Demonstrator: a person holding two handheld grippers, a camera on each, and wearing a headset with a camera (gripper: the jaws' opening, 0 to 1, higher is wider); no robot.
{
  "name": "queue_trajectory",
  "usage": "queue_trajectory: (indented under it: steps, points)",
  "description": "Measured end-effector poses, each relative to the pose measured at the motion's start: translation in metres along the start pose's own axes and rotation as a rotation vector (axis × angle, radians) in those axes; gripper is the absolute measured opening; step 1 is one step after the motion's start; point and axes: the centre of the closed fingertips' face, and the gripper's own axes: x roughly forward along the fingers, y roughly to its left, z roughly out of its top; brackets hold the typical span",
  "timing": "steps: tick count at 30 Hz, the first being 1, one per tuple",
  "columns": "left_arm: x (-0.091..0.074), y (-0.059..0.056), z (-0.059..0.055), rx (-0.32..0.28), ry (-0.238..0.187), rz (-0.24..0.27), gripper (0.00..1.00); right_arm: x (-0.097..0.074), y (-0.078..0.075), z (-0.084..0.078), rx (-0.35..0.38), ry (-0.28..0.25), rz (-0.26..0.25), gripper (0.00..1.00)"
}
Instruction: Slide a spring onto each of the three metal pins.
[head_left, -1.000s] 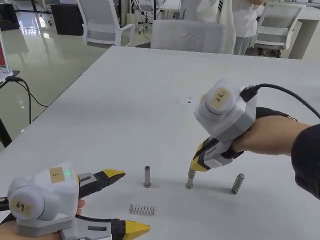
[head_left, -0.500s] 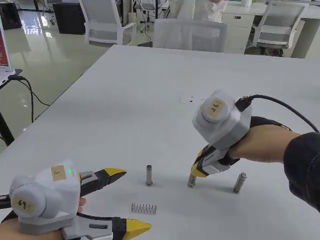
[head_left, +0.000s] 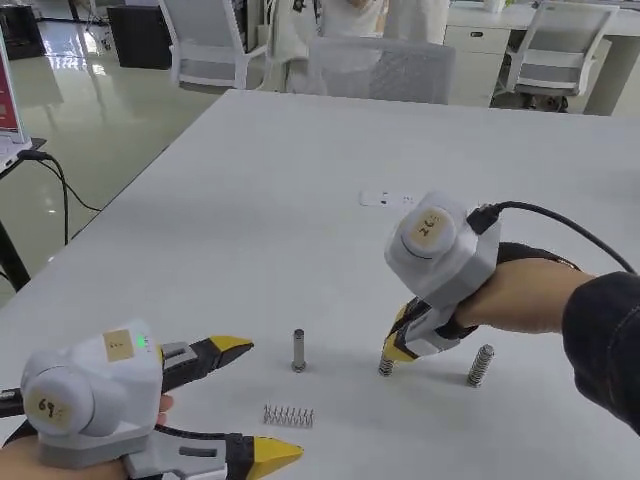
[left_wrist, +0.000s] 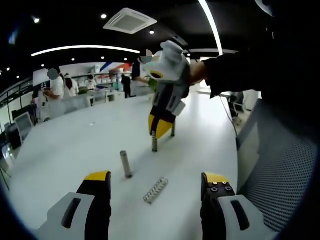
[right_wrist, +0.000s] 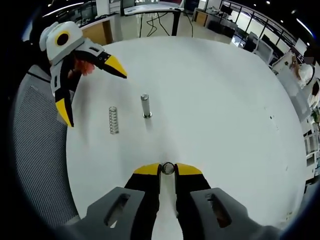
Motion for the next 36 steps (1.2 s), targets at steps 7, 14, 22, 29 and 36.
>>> queue_trajectory:
  steps: [7, 14, 22, 29, 36]
  points:
    - [0.0, 0.0, 0.0, 0.002, 0.001, 0.001, 0.68, 0.001, 0.0, -0.003, -0.023, 0.002, -0.007, 0.17]
    - [0.0, 0.0, 0.0, 0.004, 0.002, -0.002, 0.68, -0.004, -0.001, -0.005, -0.025, -0.002, -0.017, 0.2]
    - [0.0, -0.001, 0.0, 0.004, 0.0, -0.001, 0.68, -0.009, 0.005, -0.013, -0.016, 0.008, -0.016, 0.2]
    - [-0.001, 0.0, 0.001, 0.005, 0.0, 0.001, 0.68, -0.011, 0.018, -0.022, -0.008, 0.018, 0.002, 0.19]
    - [-0.002, -0.001, 0.0, 0.007, 0.003, 0.001, 0.68, -0.011, 0.032, -0.022, -0.002, 0.013, 0.03, 0.18]
